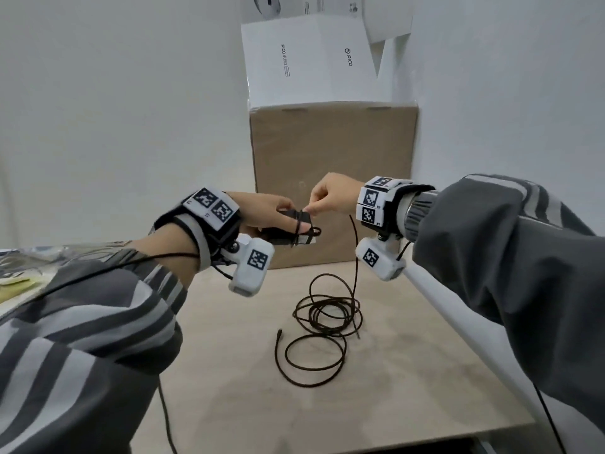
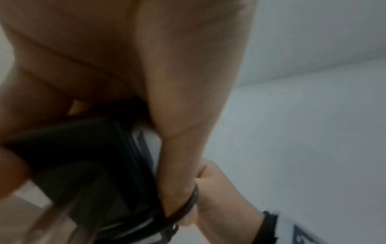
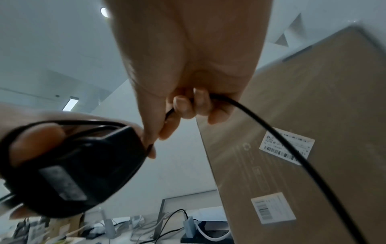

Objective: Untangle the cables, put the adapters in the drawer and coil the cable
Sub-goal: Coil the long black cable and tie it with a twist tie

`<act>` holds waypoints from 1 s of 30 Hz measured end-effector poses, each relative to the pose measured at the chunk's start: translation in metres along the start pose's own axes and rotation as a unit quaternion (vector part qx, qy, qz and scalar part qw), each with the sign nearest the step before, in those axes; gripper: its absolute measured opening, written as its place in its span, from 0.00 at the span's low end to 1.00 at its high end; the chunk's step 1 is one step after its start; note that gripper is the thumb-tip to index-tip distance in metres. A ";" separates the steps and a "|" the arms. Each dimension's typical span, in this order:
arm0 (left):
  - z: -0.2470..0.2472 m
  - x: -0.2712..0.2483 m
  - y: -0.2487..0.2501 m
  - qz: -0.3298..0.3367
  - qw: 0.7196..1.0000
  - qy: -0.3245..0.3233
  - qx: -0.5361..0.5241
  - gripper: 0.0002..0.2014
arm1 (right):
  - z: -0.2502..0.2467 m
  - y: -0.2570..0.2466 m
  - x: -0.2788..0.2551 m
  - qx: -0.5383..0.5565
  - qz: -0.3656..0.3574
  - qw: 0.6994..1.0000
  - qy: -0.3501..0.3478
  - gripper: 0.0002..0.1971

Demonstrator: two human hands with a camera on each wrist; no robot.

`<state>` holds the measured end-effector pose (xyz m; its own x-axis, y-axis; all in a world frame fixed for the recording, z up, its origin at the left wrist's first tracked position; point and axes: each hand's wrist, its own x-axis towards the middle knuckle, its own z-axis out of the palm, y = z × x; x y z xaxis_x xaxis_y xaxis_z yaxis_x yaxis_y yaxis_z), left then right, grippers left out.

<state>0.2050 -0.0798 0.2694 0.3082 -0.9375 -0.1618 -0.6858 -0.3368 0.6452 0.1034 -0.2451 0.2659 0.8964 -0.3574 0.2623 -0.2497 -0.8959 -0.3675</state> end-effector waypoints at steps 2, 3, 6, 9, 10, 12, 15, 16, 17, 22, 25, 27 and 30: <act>0.006 0.003 0.001 0.031 0.999 0.010 -0.029 0.20 | 0.003 0.004 -0.004 0.001 0.014 1.000 0.020 0.12; 0.007 0.005 0.000 0.051 0.996 0.025 -0.068 0.21 | 0.004 0.008 -0.006 0.001 0.024 0.999 0.029 0.12; 0.004 0.008 -0.005 0.086 0.964 0.117 -0.222 0.23 | 0.008 0.028 -0.017 0.007 0.044 0.998 0.034 0.12; -0.002 0.006 -0.005 0.092 0.926 0.168 -0.325 0.21 | 0.012 0.038 -0.032 0.051 0.031 0.998 0.029 0.13; -0.003 0.004 -0.004 0.099 0.923 0.160 -0.336 0.20 | 0.013 0.039 -0.036 0.064 0.027 0.997 0.034 0.13; -0.002 0.001 0.000 0.117 0.926 0.123 -0.338 0.16 | 0.014 0.042 -0.039 0.086 0.026 0.995 0.051 0.13; 0.006 -0.008 0.012 0.146 0.929 0.023 -0.340 0.10 | 0.014 0.042 -0.042 0.085 0.024 0.995 0.045 0.10; 0.011 -0.012 0.017 0.146 0.932 -0.013 -0.331 0.10 | 0.013 0.040 -0.043 0.085 0.021 0.995 0.037 0.10; 0.017 -0.015 0.021 0.138 0.939 -0.044 -0.311 0.12 | 0.011 0.038 -0.044 0.086 0.018 0.996 0.031 0.12; 0.038 -0.009 0.029 0.049 0.999 0.004 0.021 0.26 | -0.012 0.020 -0.049 0.084 0.013 0.995 0.053 0.13; 0.037 0.017 0.013 -0.015 0.964 0.203 0.169 0.33 | -0.019 -0.002 -0.056 0.082 0.004 0.994 0.072 0.08; 0.032 0.035 -0.002 -0.032 0.942 0.323 0.085 0.33 | -0.011 -0.016 -0.061 0.113 -0.004 0.990 0.089 0.09; 0.026 0.045 -0.005 -0.021 0.902 0.378 -0.210 0.22 | 0.019 -0.021 -0.068 0.220 -0.008 0.974 0.060 0.12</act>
<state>0.2053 -0.1220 0.2395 0.7984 -0.5435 0.2592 -0.4017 -0.1600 0.9017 0.0550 -0.1970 0.2389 0.8427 -0.3967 0.3640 -0.0316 -0.7114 -0.7021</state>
